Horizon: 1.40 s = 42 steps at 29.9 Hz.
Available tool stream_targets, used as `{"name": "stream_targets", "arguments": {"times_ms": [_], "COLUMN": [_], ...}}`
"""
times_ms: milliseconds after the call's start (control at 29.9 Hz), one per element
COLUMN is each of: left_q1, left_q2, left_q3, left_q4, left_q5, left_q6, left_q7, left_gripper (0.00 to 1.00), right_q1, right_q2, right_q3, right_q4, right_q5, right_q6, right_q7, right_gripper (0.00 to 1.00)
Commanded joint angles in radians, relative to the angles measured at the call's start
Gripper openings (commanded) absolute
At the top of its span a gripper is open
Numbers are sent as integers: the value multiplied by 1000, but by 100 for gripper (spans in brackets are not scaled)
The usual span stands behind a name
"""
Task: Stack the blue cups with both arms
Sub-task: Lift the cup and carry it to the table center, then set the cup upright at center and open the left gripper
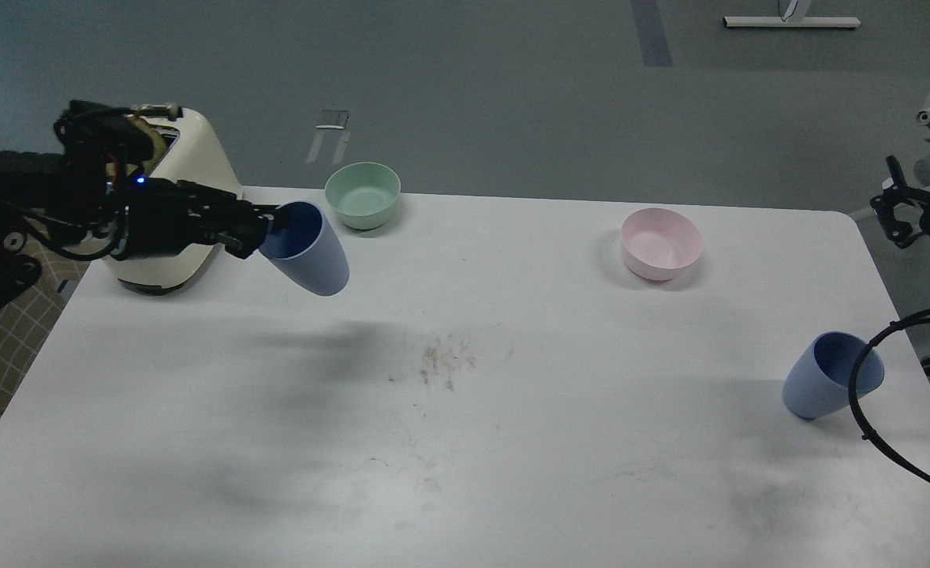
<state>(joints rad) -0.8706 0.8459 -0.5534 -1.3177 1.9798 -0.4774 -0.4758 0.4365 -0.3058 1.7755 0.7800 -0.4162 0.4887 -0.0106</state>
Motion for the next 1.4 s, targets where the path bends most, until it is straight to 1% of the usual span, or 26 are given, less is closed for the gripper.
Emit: {"name": "stream_targets", "arguments": {"times_ms": [0,67,167,267,501,602,668,869,902,969,1003,1036,1103,1170,1237,1303,1370], "left_q1": [-79,-131,-160,-163,-153,-149,-148,-136,-136,-137,-137,-137,-139,-139,-140,-139,-136], "left_q2": [-157,-249,-303,-346,-419,-445,-453,-458,-458,-458,-456,-455,-449,-442,-433,-421,-418], "left_q3": [44,140,216,262,283,294,303,305,303,303,303,302,297,293,267,219,191], "left_q4": [5,17,38,49,118,144,149,149,149,149,149,147,143,141,141,141,143], "left_q5": [65,111,128,161,202,202,202,202,202,202,202,202,200,197,182,134,87], "left_q6": [-11,-11,-11,-11,-11,-11,-11,-11,-11,-11,-11,-11,-11,-11,-11,-11,-11], "left_q7": [2,25,43,60,69,88,95,97,97,98,106,111,111,109,101,97,98], "left_gripper": [0,0,0,0,0,0,0,0,10,19,28,40,46,50,63,69,73], "right_q1": [-18,-24,-24,-25,-38,-38,-38,-39,-39,-39,-39,-39,-39,-39,-39,-39,-39], "right_q2": [-27,-44,-56,-62,-62,-62,-62,-62,-62,-62,-62,-62,-64,-64,-85,-108,-130], "right_q3": [4,5,8,19,21,21,21,21,21,21,21,21,21,21,13,10,10], "right_q4": [7,8,8,7,8,8,8,8,7,7,7,8,8,10,10,10,8], "right_q5": [37,49,60,63,66,66,66,65,65,65,65,65,65,63,54,53,53], "right_q6": [0,0,0,0,0,0,0,0,0,0,0,0,0,0,0,0,0], "right_q7": [0,0,-2,-2,-2,0,-2,-2,-2,-2,-2,-2,-2,-3,-5,-5,-6], "right_gripper": [100,100,100,100,100,100,100,100,100,100,100,100,100,100,100,100,100]}}
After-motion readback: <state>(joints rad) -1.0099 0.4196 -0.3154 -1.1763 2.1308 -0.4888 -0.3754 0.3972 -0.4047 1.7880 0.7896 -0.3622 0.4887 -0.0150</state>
